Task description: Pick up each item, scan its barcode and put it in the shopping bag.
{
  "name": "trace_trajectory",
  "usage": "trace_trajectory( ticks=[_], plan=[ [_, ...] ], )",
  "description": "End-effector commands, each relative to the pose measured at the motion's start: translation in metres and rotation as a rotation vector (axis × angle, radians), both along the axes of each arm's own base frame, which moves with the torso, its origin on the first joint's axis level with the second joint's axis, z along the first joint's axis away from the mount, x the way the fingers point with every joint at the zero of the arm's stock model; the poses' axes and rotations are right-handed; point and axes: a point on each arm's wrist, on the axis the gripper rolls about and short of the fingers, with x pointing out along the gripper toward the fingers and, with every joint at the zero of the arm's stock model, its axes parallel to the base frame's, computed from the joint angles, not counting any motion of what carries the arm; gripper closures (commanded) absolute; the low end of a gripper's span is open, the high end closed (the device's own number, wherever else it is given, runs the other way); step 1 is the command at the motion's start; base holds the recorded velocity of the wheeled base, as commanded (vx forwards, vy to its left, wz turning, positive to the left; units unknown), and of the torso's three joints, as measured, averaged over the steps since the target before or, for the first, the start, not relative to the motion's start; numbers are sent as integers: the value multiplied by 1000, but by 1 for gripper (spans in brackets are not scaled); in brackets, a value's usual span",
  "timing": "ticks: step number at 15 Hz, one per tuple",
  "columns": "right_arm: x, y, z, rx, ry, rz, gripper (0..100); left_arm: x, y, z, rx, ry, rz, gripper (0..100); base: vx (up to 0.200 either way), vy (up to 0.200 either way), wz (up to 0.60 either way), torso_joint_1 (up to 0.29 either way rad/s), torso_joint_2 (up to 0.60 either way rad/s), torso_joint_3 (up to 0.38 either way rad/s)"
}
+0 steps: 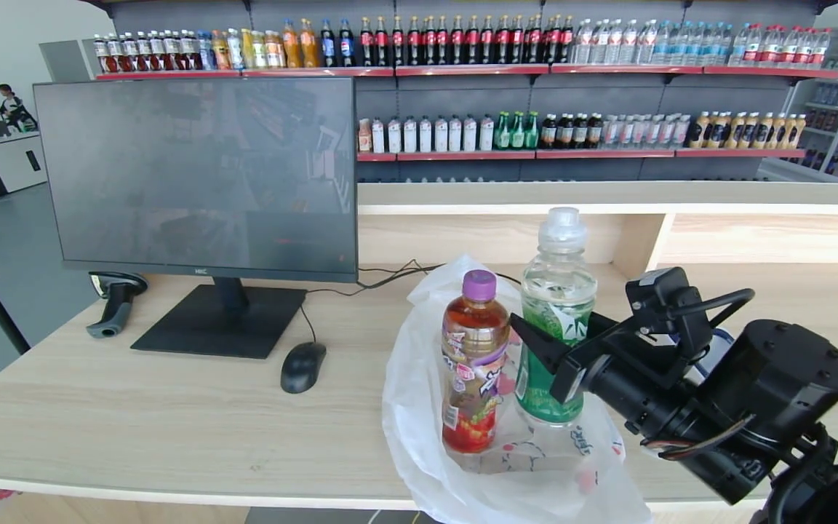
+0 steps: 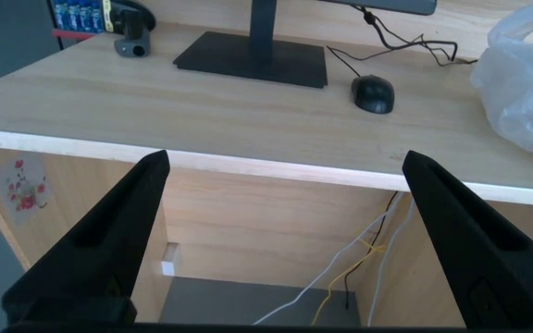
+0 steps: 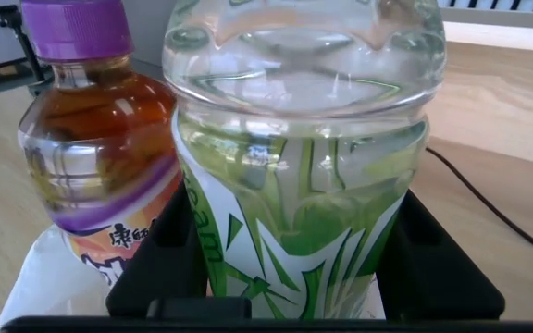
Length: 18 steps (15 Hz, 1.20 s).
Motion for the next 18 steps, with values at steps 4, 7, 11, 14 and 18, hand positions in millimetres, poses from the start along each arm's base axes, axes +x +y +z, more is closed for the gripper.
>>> trace_trajectory(
  ticks=[4,7,11,14,18],
  plan=[
    [-1,-3,-11,-48,26,-8,100,0,0,0,-1,-2,1,0,0,0,0,0,0,0],
    [-8,-8,-16,-68,55,-9,100,0,0,0,-1,-2,0,0,0,0,0,0,0,0],
    [-20,-16,-18,-82,72,-8,100,0,0,0,-1,0,0,0,0,0,0,0,0,0],
    [-23,-18,-19,-88,80,-7,100,0,0,0,-1,-2,0,0,0,0,0,0,0,0],
    [-29,-22,-22,-101,99,-7,100,0,0,0,-1,0,0,0,0,0,0,0,0,0]
  ],
)
